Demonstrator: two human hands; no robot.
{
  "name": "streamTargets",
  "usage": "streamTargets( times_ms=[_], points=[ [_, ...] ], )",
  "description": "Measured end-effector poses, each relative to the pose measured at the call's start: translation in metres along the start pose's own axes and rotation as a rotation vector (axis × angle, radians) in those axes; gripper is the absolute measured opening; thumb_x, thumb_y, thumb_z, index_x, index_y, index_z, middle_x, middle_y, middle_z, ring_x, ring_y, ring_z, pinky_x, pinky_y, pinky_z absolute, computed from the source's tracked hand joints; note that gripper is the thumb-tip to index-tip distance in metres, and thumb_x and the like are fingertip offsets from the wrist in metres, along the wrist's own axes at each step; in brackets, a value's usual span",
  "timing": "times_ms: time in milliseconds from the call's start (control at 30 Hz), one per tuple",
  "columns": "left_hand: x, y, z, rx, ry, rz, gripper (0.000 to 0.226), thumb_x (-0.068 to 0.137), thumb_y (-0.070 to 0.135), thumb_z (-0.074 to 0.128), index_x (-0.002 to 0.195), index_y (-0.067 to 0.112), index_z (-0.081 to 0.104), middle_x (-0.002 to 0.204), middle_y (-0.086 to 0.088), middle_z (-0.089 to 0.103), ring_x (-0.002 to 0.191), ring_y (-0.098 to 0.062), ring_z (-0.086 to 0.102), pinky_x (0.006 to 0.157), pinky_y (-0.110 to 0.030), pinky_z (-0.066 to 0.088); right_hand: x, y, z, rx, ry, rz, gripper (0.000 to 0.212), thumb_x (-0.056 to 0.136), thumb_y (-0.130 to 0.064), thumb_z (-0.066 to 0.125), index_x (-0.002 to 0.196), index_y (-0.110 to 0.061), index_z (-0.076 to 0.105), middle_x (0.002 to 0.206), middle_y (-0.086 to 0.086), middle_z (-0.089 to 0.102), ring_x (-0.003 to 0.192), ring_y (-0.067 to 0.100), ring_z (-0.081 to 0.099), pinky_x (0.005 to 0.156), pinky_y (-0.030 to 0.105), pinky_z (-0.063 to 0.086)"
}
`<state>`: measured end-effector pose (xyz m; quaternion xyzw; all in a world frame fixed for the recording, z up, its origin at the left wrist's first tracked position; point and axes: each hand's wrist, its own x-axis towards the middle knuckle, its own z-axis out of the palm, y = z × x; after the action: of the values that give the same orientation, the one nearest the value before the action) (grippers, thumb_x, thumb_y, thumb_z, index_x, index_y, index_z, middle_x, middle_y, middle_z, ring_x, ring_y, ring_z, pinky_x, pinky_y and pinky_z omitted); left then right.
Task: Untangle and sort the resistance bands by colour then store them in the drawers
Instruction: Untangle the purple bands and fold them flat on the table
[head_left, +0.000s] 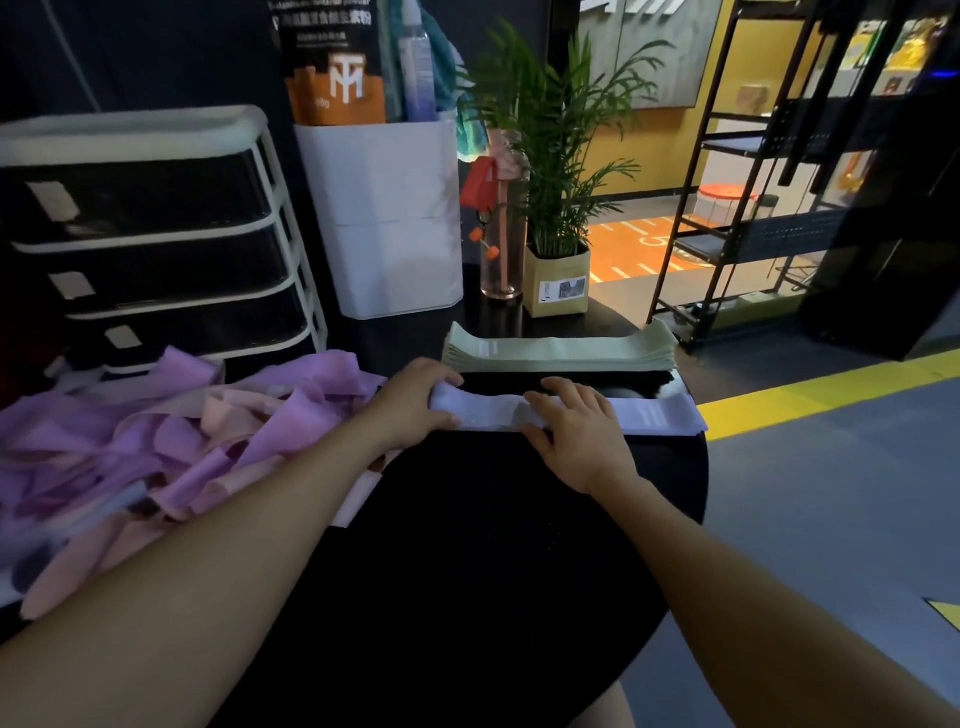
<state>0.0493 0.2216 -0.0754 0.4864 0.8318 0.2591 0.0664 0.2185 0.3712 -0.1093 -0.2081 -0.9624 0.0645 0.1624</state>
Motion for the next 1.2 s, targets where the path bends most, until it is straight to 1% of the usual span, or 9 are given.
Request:
streamTargets(
  times_ms=[167, 333, 467, 567, 667, 867, 1033, 1133, 1200],
  points=[
    [-0.013, 0.018, -0.033, 0.040, 0.135, 0.069, 0.028, 0.081, 0.010, 0.069, 0.109, 0.008, 0.065, 0.115, -0.009, 0.055, 0.108, -0.020, 0.054, 0.084, -0.014, 0.033, 0.004, -0.023, -0.013, 0.050, 0.000, 0.047, 0.045, 0.095, -0.039, 0.045, 0.138, -0.025, 0.041, 0.141, 0.005, 0.037, 0.129, 0.025, 0.034, 0.108, 0.039, 0.025],
    [-0.050, 0.017, -0.062, 0.071, 0.175, 0.051, 0.018, 0.084, 0.022, 0.067, 0.102, 0.017, 0.067, 0.107, 0.000, 0.056, 0.100, -0.017, 0.057, 0.092, -0.033, 0.045, 0.010, -0.079, -0.026, 0.109, 0.012, -0.090, 0.044, 0.095, -0.037, 0.048, 0.137, -0.023, 0.043, 0.134, 0.004, 0.043, 0.127, 0.024, 0.037, 0.102, 0.037, 0.029],
    [-0.090, 0.004, -0.078, 0.072, 0.238, 0.030, 0.017, 0.082, 0.026, 0.067, 0.097, 0.016, 0.069, 0.099, 0.002, 0.055, 0.096, -0.018, 0.057, 0.085, -0.028, 0.042, 0.003, -0.119, -0.028, 0.208, -0.036, -0.161, 0.040, 0.092, -0.034, 0.053, 0.130, -0.020, 0.050, 0.129, 0.006, 0.048, 0.123, 0.027, 0.042, 0.099, 0.040, 0.035],
    [-0.128, -0.008, -0.084, 0.084, 0.287, 0.003, 0.017, 0.084, 0.025, 0.067, 0.099, 0.017, 0.068, 0.103, 0.004, 0.053, 0.097, -0.013, 0.052, 0.087, -0.027, 0.040, -0.004, -0.143, -0.028, 0.278, -0.075, -0.227, 0.039, 0.089, -0.032, 0.059, 0.125, -0.017, 0.056, 0.122, 0.009, 0.051, 0.115, 0.031, 0.049, 0.097, 0.043, 0.041],
    [-0.166, -0.020, -0.084, 0.039, 0.324, 0.016, 0.014, 0.081, 0.018, 0.071, 0.094, 0.015, 0.067, 0.121, 0.002, 0.057, 0.114, -0.012, 0.050, 0.096, -0.026, 0.037, -0.015, -0.163, -0.029, 0.336, -0.073, -0.276, 0.031, 0.087, -0.025, 0.061, 0.116, -0.014, 0.060, 0.116, 0.010, 0.052, 0.106, 0.031, 0.052, 0.090, 0.041, 0.044],
    [-0.212, -0.032, -0.074, 0.049, 0.345, -0.140, 0.039, 0.077, 0.014, 0.075, 0.114, 0.011, 0.064, 0.130, -0.004, 0.054, 0.112, -0.012, 0.049, 0.076, -0.001, 0.027, -0.033, -0.185, -0.024, 0.295, -0.132, -0.396, 0.013, 0.083, -0.020, 0.062, 0.094, -0.013, 0.065, 0.108, 0.007, 0.056, 0.101, 0.028, 0.053, 0.085, 0.041, 0.046],
    [-0.230, -0.044, -0.064, 0.143, 0.311, -0.145, 0.065, 0.072, 0.018, 0.076, 0.131, 0.029, 0.052, 0.139, 0.015, 0.046, 0.126, -0.010, 0.046, 0.105, -0.026, 0.033, -0.046, -0.192, -0.022, 0.264, -0.155, -0.449, 0.028, 0.084, -0.013, 0.062, 0.111, -0.010, 0.066, 0.127, 0.009, 0.055, 0.122, 0.028, 0.045, 0.105, 0.035, 0.033],
    [-0.237, -0.046, -0.066, 0.129, 0.272, -0.138, 0.076, 0.073, 0.018, 0.076, 0.139, 0.033, 0.042, 0.142, 0.021, 0.040, 0.130, -0.001, 0.038, 0.099, -0.016, 0.026, -0.047, -0.196, -0.024, 0.222, -0.193, -0.473, 0.035, 0.087, -0.015, 0.061, 0.122, -0.014, 0.062, 0.135, 0.005, 0.050, 0.128, 0.026, 0.038, 0.105, 0.036, 0.034],
    [-0.239, -0.046, -0.068, 0.170, 0.282, -0.120, 0.081, 0.073, 0.016, 0.075, 0.140, 0.038, 0.035, 0.144, 0.022, 0.038, 0.132, -0.001, 0.036, 0.099, -0.020, 0.027, -0.047, -0.202, -0.023, 0.250, -0.188, -0.470, 0.034, 0.086, -0.017, 0.062, 0.121, -0.016, 0.062, 0.131, 0.006, 0.052, 0.123, 0.027, 0.043, 0.099, 0.042, 0.041]
  ],
)
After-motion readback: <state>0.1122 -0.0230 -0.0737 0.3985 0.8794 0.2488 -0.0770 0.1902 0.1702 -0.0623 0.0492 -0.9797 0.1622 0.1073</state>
